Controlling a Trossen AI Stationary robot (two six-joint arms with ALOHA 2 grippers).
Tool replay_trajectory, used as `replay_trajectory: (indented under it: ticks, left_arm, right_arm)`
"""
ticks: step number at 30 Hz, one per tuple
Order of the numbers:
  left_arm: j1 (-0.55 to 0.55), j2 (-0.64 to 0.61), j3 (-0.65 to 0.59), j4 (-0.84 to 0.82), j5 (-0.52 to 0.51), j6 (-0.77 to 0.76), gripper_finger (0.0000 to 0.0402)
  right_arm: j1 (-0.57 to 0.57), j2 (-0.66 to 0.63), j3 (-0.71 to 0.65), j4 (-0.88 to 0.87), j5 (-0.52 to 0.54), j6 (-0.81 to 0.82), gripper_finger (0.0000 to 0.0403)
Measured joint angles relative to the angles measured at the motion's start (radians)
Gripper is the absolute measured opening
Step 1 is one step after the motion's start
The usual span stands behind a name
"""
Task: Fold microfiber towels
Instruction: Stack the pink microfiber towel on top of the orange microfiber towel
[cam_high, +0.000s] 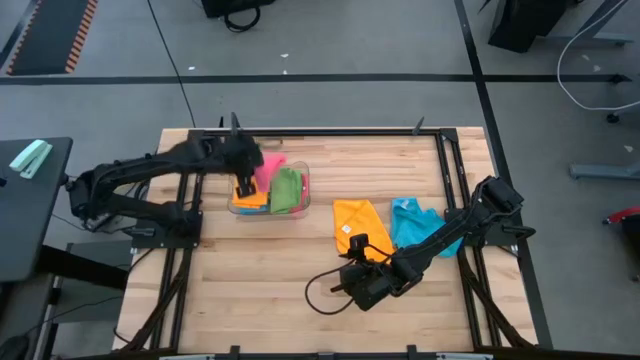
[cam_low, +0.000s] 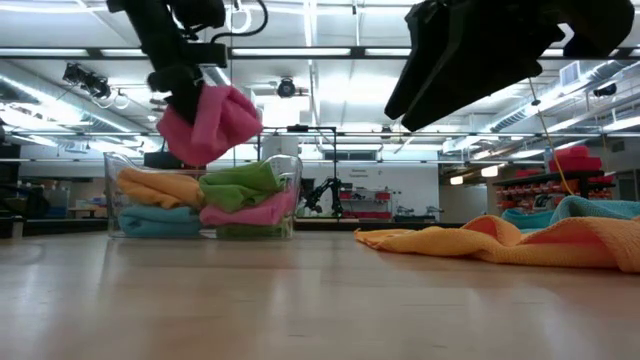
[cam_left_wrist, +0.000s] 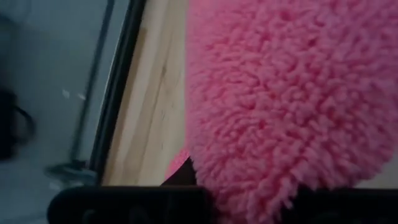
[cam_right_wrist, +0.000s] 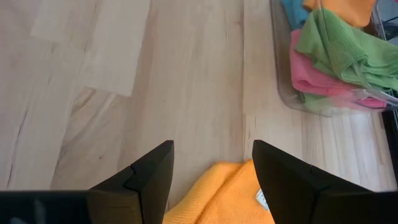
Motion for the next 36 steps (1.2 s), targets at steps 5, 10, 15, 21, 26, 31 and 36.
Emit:
replay_trajectory:
  ticks: [5,10,15,21,26,31,36]
  left_arm:
    - [-0.205,0.0,-0.052,0.038,-0.194,0.067,0.0014]
    - [-0.371,-0.001,-0.062,0.111,-0.417,0.145,0.0014]
    - [-0.51,0.014,-0.061,0.2,-0.554,0.301,0.0014]
    - [-0.62,0.084,-0.062,0.296,-0.568,0.46,0.0014]
    - [-0.708,0.121,-0.061,0.368,-0.576,0.474,0.0014]
    - [-0.756,0.193,-0.087,0.398,-0.677,0.508,0.0014]
    - [-0.76,0.239,-0.193,0.445,-0.755,0.73,0.0014]
  right_arm:
    - [-0.003,0.0,0.0,0.0,-0.001,0.0,0.0227]
    - [-0.011,0.0,0.0,0.0,0.005,0.033,0.0227]
    - [-0.011,0.0,0.0,0.002,0.01,0.047,0.0227]
    - [-0.011,0.0,0.0,0.047,0.013,0.052,0.0227]
    - [-0.011,0.0,0.0,0.052,0.013,0.059,0.0227]
    - [-0.011,0.0,0.0,0.06,0.013,0.052,0.0227]
    - [-0.01,0.0,0.0,0.07,0.012,0.052,0.0227]
